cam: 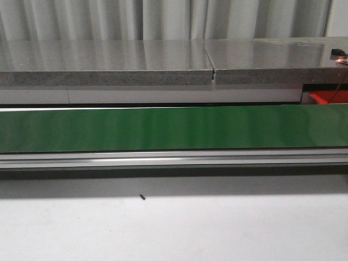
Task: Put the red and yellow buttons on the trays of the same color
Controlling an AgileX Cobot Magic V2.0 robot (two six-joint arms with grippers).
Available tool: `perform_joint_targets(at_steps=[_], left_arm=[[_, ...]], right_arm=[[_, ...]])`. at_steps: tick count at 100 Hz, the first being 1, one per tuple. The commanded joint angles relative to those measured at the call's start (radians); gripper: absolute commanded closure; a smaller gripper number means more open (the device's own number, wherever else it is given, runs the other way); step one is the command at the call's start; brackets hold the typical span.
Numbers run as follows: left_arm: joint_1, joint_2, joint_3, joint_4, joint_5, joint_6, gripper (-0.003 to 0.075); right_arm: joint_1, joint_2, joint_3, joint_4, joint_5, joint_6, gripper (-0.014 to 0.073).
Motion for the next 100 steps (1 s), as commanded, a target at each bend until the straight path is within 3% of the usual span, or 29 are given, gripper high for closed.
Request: perform_joint_targets(at_steps=[1, 17, 27, 65, 100], left_arm=[[-0.008, 0.008, -0.027, -0.017, -0.062, 0.000, 0.0741], [-0.008, 0.008, -0.027, -0.017, -0.062, 0.000, 0.0741], [-0.008, 0.008, -0.027, -0.017, -0.062, 0.000, 0.0741], [-0.008, 0.008, -0.027, -0.017, -0.062, 0.000, 0.0741], [-0.008, 0.008, -0.027, -0.017, -0.062, 0.000, 0.0741]], right_arm=[[0.000, -0.050, 0.008, -0.086, -0.047, 0.134, 0.0655], [0.000, -0.131, 0.078, -0.401, -0.056, 0.560, 0.0655], [0.000, -0.197, 0.111, -0.570, -0.057, 0.700, 0.0655], [0.000, -0.473, 0.255, -0.648, -0.073, 0.763, 0.0655], [0.000, -0.537, 0.280, -0.662, -0.072, 0.768, 0.0655]])
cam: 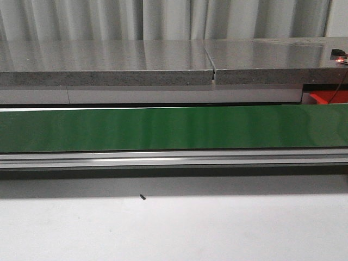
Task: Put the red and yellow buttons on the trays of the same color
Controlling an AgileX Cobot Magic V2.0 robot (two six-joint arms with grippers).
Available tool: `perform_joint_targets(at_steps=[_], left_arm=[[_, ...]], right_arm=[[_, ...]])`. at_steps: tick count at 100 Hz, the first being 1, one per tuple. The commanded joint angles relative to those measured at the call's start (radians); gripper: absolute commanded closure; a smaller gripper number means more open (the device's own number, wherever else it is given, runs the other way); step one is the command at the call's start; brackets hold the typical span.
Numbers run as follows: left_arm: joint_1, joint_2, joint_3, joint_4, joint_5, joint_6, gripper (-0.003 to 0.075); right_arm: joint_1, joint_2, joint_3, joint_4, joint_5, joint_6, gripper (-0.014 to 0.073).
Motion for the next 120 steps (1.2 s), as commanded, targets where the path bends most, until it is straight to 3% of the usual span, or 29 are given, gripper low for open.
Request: perform_joint_targets(at_steps=[1, 91, 120], left_arm=[[-0.008, 0.008, -0.027, -0.017, -0.062, 0.000, 0.0741], [-0.008, 0.008, -0.027, -0.017, -0.062, 0.000, 0.0741], [0.027, 0.058, -0.025, -0.010, -0.142, 0.000, 0.0741]], right_arm=[[0.000, -0.001, -0.025, -0.009, -0.072, -0.001, 0.0655], [0.000, -0.001, -0.025, -0.009, -0.072, -0.001, 0.0655], [0.000, -0.001, -0.025, -0.009, -0.072, -0.001, 0.0655]])
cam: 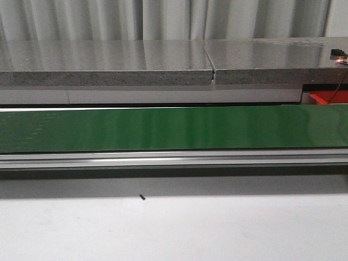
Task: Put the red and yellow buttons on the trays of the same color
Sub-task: 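Move the left gripper down over the yellow buttons on the table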
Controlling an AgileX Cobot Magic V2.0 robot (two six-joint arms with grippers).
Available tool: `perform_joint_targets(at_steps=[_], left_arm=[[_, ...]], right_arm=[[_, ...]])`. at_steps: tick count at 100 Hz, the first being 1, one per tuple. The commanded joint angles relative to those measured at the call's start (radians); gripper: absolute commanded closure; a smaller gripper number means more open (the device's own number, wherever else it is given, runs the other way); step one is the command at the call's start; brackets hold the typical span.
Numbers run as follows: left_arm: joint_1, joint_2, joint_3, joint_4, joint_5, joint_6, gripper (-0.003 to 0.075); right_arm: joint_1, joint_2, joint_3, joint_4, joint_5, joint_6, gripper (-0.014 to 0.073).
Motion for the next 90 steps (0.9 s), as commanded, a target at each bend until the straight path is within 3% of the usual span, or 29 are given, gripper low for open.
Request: perform_joint_targets(at_steps=[1, 40, 48, 60, 78, 90], left_arm=[[0.017, 0.038, -0.025, -0.010, -0.104, 0.000, 0.0741], [0.192, 0.179, -0.025, -0.014, -0.257, 0.000, 0.0738], [0.222, 0.217, -0.025, -0.014, -0.264, 0.000, 0.0706], [0.250, 0.273, -0.025, -0.014, -0.269, 0.000, 0.0540], [0.255, 0.361, -0.027, -0.016, -0.322, -0.028, 0.0130], [0.255, 0.424, -0.042, -0.018, -0.331, -0.057, 0.0055]], right_arm=[[0.000, -0.001, -0.025, -0.006, -0.072, -0.003, 0.0655], [0.000, -0.001, -0.025, -0.006, -0.072, -0.003, 0.0655], [0.000, -0.001, -0.025, -0.006, -0.072, -0.003, 0.0655], [0.000, -0.001, -0.025, -0.006, -0.072, -0.003, 0.0655], [0.000, -0.001, -0.025, -0.006, -0.072, -0.003, 0.0655], [0.000, -0.001, -0.025, -0.006, -0.072, -0.003, 0.0655]])
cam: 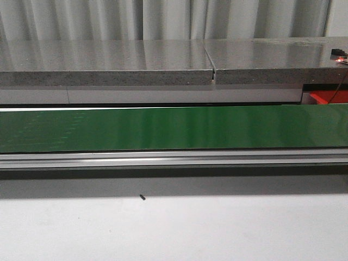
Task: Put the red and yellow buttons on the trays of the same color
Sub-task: 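Move the left gripper down over the yellow buttons on the table, then grasp a yellow mushroom button with the left gripper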
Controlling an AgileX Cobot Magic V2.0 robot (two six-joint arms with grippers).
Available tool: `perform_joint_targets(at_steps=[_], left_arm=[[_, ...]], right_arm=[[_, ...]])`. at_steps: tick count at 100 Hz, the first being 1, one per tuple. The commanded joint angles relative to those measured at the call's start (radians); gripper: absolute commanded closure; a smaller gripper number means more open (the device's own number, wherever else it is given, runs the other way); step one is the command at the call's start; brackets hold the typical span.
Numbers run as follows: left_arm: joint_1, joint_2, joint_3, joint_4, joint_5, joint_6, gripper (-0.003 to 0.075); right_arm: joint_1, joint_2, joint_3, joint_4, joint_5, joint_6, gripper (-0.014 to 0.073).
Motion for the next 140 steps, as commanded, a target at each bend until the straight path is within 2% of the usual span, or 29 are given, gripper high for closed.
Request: perform_joint_targets(at_steps=[1, 28, 50, 69, 107, 140], left_arm=[[0.004, 0.048, -0.041, -0.018, -0.076, -0.025, 0.0058], [0.113, 0.204, -0.148, -0.018, -0.015, -0.057, 0.0063], [0.246, 0.336, -0.268, -0.028, 0.109, -0.057, 0.0104], [0.329, 0.456, -0.335, -0.044, 0.181, -0.057, 0.0105], [0.339, 0.708, -0.493, -0.111, 0.264, -0.048, 0.0105], [0.339, 0.823, -0.507, -0.117, 0.271, -0.048, 0.0105]], right_arm=[[0.000, -0.001, -0.025, -0.006, -0.072, -0.003, 0.0655], [0.000, -0.001, -0.025, -0.006, -0.072, -0.003, 0.0655], [0.000, -0.001, -0.025, -0.006, -0.072, -0.003, 0.0655], [0.000, -0.001, -0.025, -0.006, -0.072, -0.003, 0.0655], [0.000, -0.001, -0.025, -0.006, -0.072, -0.003, 0.0655], [0.000, -0.001, -0.025, -0.006, -0.072, -0.003, 0.0655]])
